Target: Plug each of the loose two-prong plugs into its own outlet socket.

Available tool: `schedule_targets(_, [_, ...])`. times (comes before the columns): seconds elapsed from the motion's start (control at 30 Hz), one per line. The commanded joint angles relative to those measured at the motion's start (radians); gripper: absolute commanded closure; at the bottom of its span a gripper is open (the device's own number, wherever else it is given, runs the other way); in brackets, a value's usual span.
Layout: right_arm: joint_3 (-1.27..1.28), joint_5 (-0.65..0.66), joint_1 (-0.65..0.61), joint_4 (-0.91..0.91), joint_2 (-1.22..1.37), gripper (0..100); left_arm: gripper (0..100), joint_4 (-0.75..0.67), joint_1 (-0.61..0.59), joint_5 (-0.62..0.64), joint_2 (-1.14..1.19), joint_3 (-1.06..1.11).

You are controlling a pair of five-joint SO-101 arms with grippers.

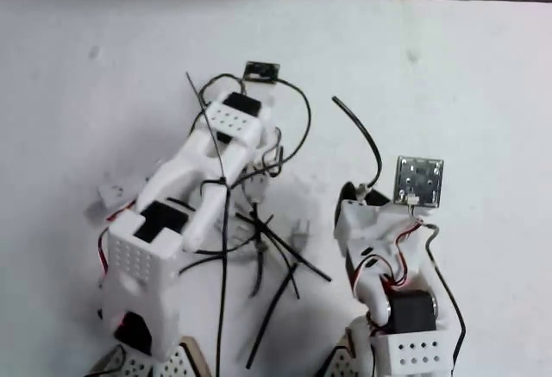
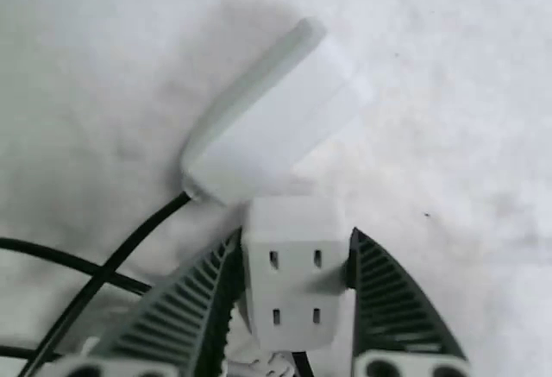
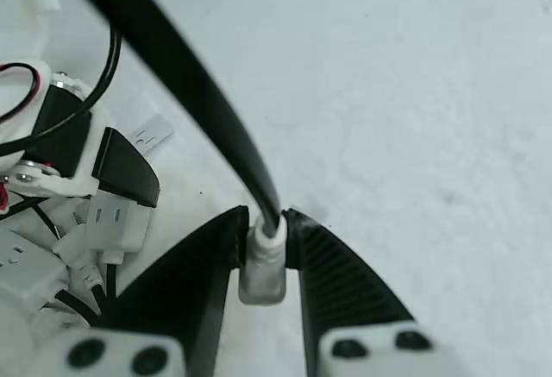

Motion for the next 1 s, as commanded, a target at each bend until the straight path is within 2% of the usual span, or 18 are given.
schedule_targets(0.0, [-0.006, -0.006, 0.012, -0.021, -0.013, 98.1, 96, 0.008, 0.024, -0.002, -0.01, -0.041])
schedule_targets(0.1, [-0.006, -0.006, 0.012, -0.019, -0.013, 98.1, 98, 0.02, 0.025, -0.002, -0.012, -0.072])
schedule_targets(0.17, [-0.006, -0.008, 0.012, -0.018, -0.013, 98.1, 98, 0.08, 0.015, -0.015, -0.021, -0.15])
schedule_targets(0.5, [-0.006, -0.008, 0.012, -0.016, -0.013, 98.1, 98, 0.509, -0.001, -0.31, -0.148, -0.674])
schedule_targets(0.57, [-0.006, -0.008, 0.012, -0.016, -0.013, 98.1, 98, 0.543, -0.004, -0.4, -0.16, -0.718])
schedule_targets(0.77, [-0.005, -0.009, 0.012, -0.015, -0.008, 98.1, 98, 0.542, -0.105, -0.726, -0.283, -0.624])
schedule_targets(0.97, [-0.005, -0.009, 0.005, -0.016, -0.013, 98.1, 98, 0.542, -0.15, -0.888, -0.599, -0.322])
